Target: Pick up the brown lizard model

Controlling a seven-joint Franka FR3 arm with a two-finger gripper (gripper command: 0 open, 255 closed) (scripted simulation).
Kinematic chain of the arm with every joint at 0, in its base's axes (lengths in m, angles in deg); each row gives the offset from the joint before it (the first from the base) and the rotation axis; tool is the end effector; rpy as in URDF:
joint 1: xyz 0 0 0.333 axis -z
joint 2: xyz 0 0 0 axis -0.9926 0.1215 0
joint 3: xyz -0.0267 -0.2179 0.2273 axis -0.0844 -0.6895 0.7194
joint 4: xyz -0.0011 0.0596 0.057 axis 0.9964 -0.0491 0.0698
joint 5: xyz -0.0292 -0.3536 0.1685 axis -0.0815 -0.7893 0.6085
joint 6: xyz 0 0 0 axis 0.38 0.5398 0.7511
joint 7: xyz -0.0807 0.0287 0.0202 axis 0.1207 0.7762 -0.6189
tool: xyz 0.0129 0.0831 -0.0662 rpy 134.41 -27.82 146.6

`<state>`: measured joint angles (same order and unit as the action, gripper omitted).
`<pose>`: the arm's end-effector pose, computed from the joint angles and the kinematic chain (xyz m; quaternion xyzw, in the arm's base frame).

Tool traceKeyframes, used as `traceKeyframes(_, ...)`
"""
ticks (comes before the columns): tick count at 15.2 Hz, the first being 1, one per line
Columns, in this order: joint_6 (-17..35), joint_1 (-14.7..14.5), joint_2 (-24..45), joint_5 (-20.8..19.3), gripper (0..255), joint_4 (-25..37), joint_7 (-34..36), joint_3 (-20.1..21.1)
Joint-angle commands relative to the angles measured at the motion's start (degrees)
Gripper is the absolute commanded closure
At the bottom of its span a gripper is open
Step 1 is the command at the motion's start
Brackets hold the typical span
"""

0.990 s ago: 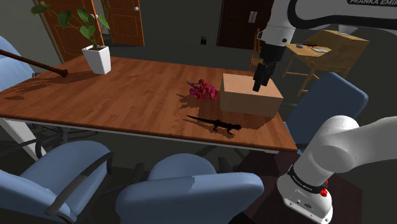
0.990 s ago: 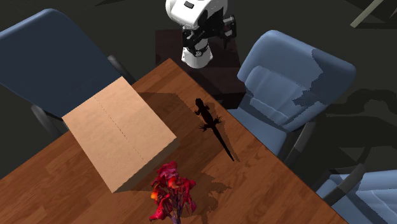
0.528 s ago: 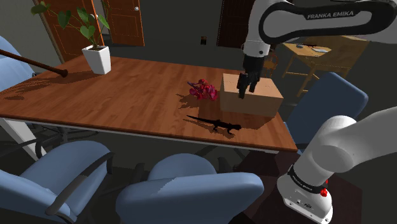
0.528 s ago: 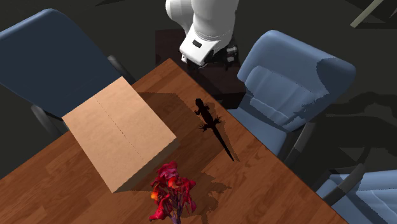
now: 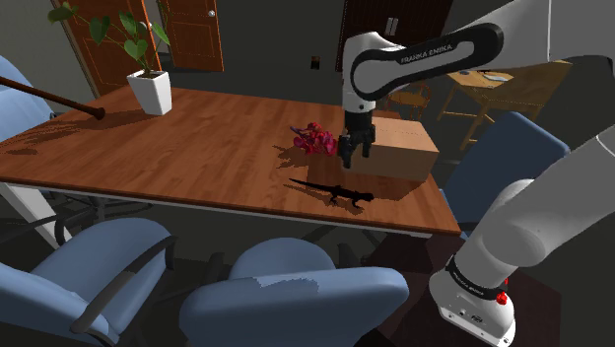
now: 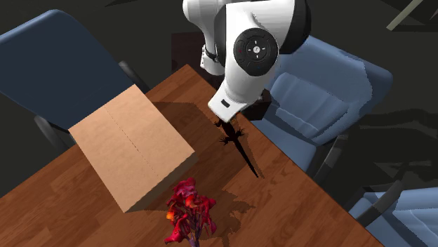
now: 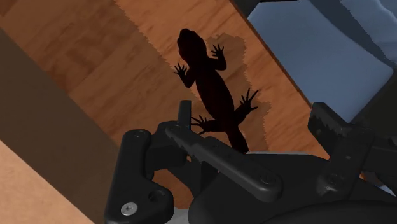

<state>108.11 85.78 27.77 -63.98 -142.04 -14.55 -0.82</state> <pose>0.4344 0.0206 0.4339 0.9943 -0.0332 -0.1015 0.0005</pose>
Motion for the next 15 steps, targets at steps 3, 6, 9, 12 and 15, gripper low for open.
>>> traceKeyframes(3,3.52,0.27,10.16,-1.9,0,3.61,3.85,1.09)
traceKeyframes(6,5.19,0.35,17.61,-3.63,0,7.04,6.51,1.27)
traceKeyframes(9,6.01,0.26,23.03,-4.9,0,9.9,8.37,1.12)
traceKeyframes(12,8.16,0.22,24.41,-5.09,0,9.11,8.56,1.08)
traceKeyframes(15,10.29,0.2,25.88,-5.31,0,8.44,8.77,1.03)
